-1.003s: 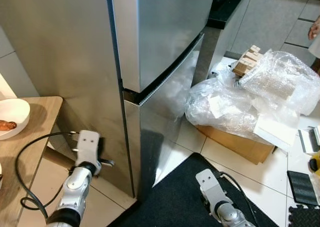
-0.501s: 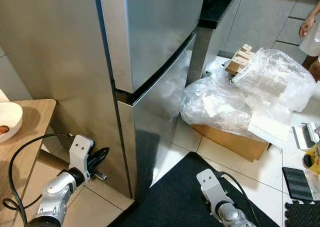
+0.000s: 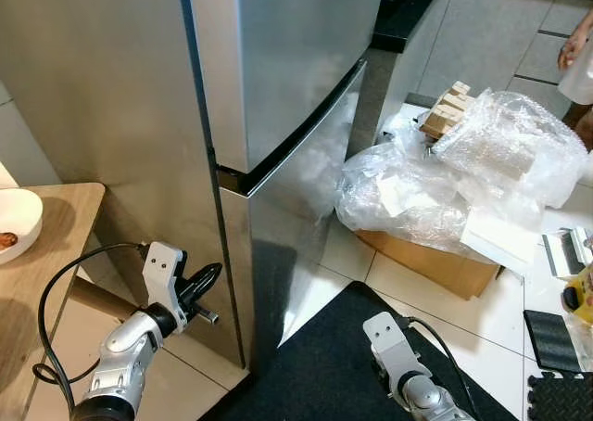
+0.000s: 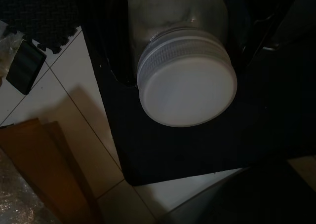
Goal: Restocking fridge
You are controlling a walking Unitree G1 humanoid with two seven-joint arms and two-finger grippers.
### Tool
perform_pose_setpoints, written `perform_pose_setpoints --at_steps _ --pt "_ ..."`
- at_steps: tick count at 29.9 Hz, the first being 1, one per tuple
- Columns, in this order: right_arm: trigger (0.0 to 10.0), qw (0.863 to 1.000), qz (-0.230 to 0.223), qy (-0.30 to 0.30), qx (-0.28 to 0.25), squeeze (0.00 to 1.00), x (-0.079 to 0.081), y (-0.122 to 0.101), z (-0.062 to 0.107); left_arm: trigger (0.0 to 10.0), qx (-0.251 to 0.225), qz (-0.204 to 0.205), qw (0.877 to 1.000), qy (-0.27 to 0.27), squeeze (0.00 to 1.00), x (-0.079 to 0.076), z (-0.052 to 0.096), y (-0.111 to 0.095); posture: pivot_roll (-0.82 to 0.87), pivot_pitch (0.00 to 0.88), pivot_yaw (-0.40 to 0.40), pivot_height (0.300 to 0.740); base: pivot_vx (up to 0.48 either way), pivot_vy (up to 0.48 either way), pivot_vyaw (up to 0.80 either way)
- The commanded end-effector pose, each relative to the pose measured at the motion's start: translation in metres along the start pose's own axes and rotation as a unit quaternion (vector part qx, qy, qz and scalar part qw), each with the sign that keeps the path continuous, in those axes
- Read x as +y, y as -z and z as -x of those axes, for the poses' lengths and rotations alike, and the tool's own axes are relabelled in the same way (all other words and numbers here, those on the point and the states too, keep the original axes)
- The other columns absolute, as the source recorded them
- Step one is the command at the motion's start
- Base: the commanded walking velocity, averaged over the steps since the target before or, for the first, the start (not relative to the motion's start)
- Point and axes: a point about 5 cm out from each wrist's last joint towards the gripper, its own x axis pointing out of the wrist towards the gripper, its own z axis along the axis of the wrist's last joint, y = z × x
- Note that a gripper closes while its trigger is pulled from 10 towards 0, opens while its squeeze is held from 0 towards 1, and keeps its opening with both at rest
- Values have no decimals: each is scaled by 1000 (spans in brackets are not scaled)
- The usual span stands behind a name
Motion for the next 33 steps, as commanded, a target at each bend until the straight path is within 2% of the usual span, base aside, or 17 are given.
perform_pose_setpoints --at_steps 1,8,15,26,33 --pt "10000 1000 2 2 -1 0 0 1 0 10000 8 -4 1000 4 0 -5 -2 5 -102 68 -7 740 0 0 0" --pt "10000 1000 2 3 1 0 -1 3 1 10000 -1 -40 999 -15 0 -2 -6 -2 -102 64 -8 740 0 0 0" --pt "10000 1000 2 2 -2 0 0 1 1 10000 -6 -51 998 -28 0 1 -10 -6 -102 57 -3 740 0 0 0" --pt "10000 1000 4 2 -2 0 1 1 1 10000 -17 -45 999 -22 0 -11 -22 -4 -103 52 -5 740 0 0 0" --pt "10000 1000 3 2 -3 0 1 1 1 10000 -16 -67 996 -58 0 -2 -24 -7 -106 55 -1 740 0 0 0"
